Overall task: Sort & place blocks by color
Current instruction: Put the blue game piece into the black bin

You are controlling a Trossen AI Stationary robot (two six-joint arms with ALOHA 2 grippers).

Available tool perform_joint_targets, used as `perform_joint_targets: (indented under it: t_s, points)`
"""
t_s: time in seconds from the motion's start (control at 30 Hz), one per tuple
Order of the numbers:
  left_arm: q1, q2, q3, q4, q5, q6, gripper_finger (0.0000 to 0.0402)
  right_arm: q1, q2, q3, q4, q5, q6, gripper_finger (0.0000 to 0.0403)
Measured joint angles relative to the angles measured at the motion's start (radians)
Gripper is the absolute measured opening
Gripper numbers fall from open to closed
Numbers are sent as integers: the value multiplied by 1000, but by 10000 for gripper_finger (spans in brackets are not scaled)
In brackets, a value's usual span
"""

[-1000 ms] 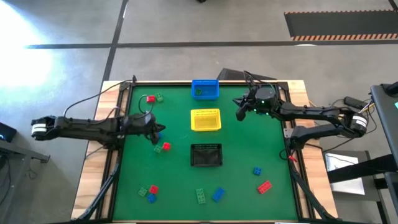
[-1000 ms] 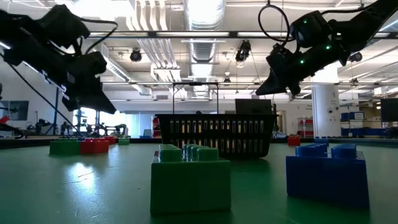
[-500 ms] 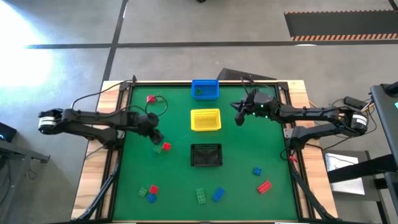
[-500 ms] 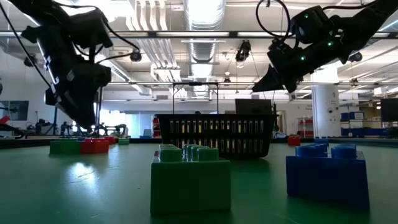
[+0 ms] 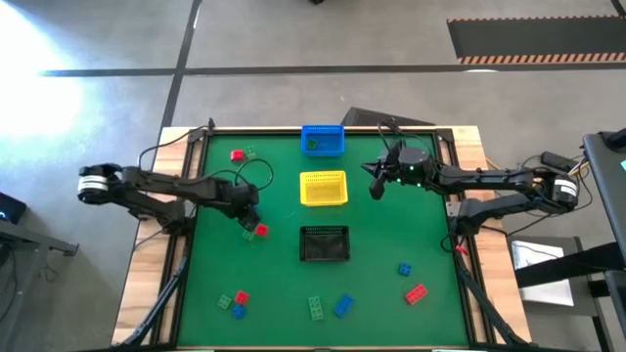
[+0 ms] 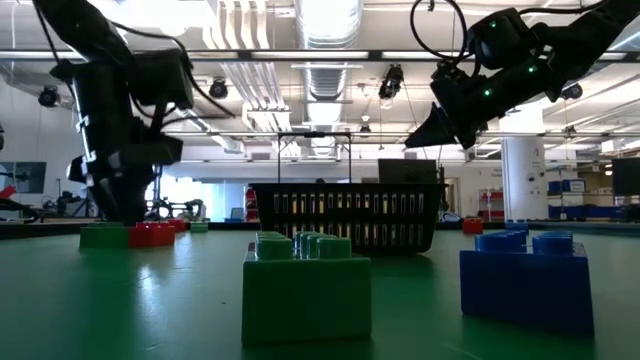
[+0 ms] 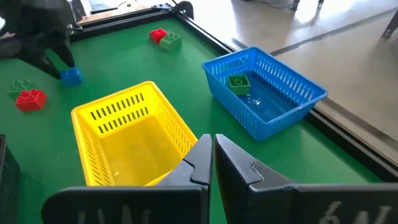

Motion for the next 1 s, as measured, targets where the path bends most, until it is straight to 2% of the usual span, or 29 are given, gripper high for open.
perform_joint_targets:
  t_s: [0.23, 0.53, 0.7, 0.87, 1.0]
  points:
    - [7, 9, -2, 24, -96, 126, 173, 11, 6, 0, -1, 4, -6, 9]
    - [8, -20, 0, 128, -85, 37, 174, 11, 12, 0, -3, 4, -8, 9]
    - [8, -13, 3, 169, -87, 57, 174, 11, 12, 0, -3, 4, -8, 9]
    - [8, -7, 3, 203, -152, 166, 174, 11, 12, 0, -3, 4, -8, 9]
    - [8, 0, 3, 228, -159, 265, 183, 11, 12, 0, -3, 4, -8, 9]
